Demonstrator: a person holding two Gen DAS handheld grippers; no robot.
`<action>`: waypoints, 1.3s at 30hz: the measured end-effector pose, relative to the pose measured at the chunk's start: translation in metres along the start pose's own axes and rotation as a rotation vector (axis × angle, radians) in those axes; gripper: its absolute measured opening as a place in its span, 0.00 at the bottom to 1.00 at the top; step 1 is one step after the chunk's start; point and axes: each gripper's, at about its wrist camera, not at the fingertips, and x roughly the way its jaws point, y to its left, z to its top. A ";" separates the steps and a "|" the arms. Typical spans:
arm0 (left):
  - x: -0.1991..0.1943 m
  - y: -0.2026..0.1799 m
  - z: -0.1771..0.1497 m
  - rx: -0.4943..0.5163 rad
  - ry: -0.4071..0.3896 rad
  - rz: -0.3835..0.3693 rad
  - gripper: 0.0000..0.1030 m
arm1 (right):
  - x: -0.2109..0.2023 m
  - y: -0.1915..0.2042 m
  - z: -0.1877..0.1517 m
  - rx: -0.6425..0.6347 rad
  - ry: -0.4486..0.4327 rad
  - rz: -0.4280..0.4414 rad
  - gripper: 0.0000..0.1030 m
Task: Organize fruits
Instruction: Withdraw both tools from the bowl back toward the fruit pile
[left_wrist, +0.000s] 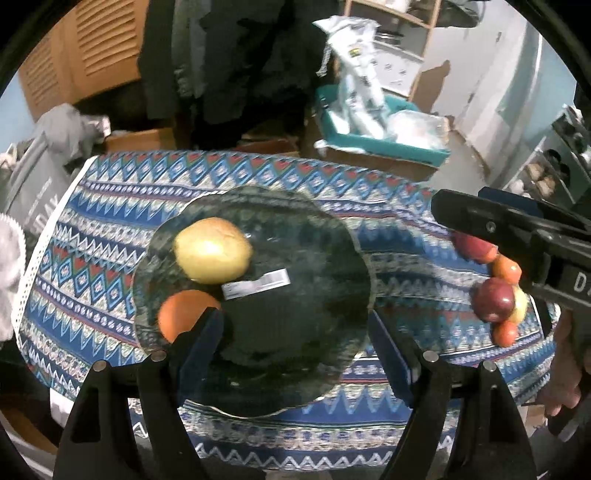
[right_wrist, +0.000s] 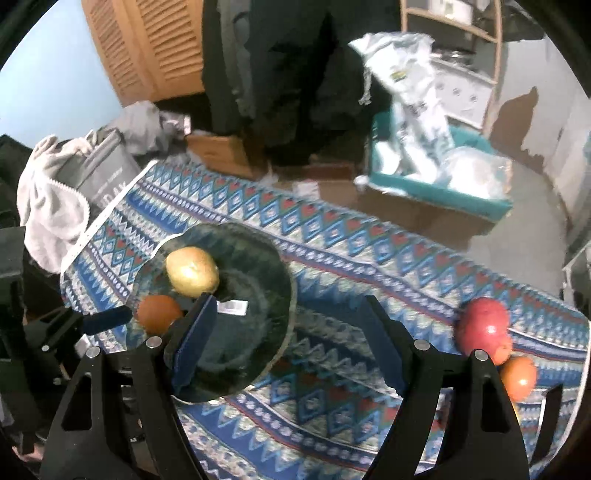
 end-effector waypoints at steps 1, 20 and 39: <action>-0.002 -0.003 0.001 0.005 -0.004 -0.006 0.79 | -0.005 -0.005 -0.001 0.004 -0.007 -0.009 0.78; -0.041 -0.072 0.014 0.089 -0.081 -0.106 0.80 | -0.087 -0.081 -0.028 0.118 -0.127 -0.089 0.78; -0.039 -0.142 0.018 0.205 -0.075 -0.150 0.83 | -0.129 -0.165 -0.081 0.229 -0.139 -0.181 0.78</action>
